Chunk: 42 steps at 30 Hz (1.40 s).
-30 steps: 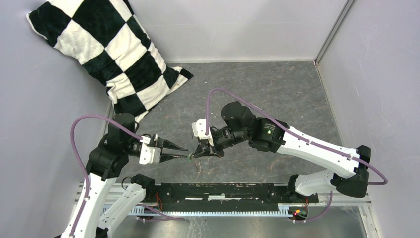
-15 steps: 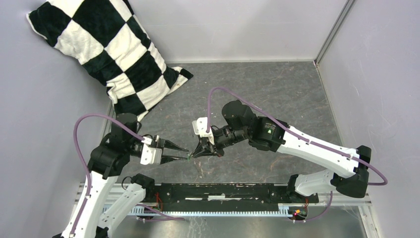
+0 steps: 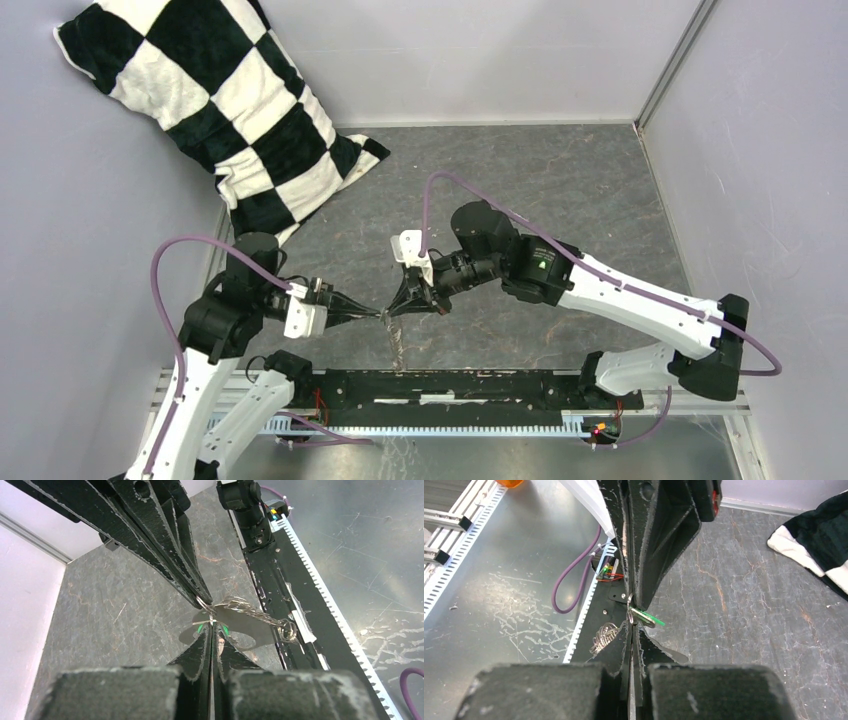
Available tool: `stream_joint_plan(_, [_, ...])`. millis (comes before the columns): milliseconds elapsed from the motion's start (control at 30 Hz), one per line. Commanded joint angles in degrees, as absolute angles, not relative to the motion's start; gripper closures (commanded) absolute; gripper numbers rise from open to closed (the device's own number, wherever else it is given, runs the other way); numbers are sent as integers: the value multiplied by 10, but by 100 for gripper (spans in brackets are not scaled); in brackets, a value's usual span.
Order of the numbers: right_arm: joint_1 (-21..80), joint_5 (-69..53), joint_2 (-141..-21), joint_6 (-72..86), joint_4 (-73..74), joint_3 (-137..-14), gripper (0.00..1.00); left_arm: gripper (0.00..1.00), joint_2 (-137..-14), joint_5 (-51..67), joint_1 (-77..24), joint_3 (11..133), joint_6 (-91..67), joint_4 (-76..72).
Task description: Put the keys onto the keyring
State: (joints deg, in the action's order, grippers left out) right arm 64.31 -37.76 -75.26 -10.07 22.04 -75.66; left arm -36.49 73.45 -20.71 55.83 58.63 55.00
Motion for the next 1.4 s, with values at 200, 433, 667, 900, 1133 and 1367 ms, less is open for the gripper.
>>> stream_joint_plan(200, [621,-393,-695,50,-9,-656,99,98,-339,749,-208,548,637,552])
stream_joint_plan(433, [620,-384,-682,152,-154,-589,99,91,-316,733,-207,525,686,552])
stream_joint_plan(667, [620,-351,-666,202,-239,-545,99,77,-282,715,-208,502,749,554])
stream_joint_plan(900, [620,-342,-660,214,-264,-520,99,46,-293,702,-207,527,708,553])
stream_joint_plan(1133, [620,-337,-650,196,-253,-511,99,36,-317,694,-207,574,538,494])
stream_joint_plan(1367, [621,-326,-648,169,-232,-510,99,54,-332,720,-207,569,318,354])
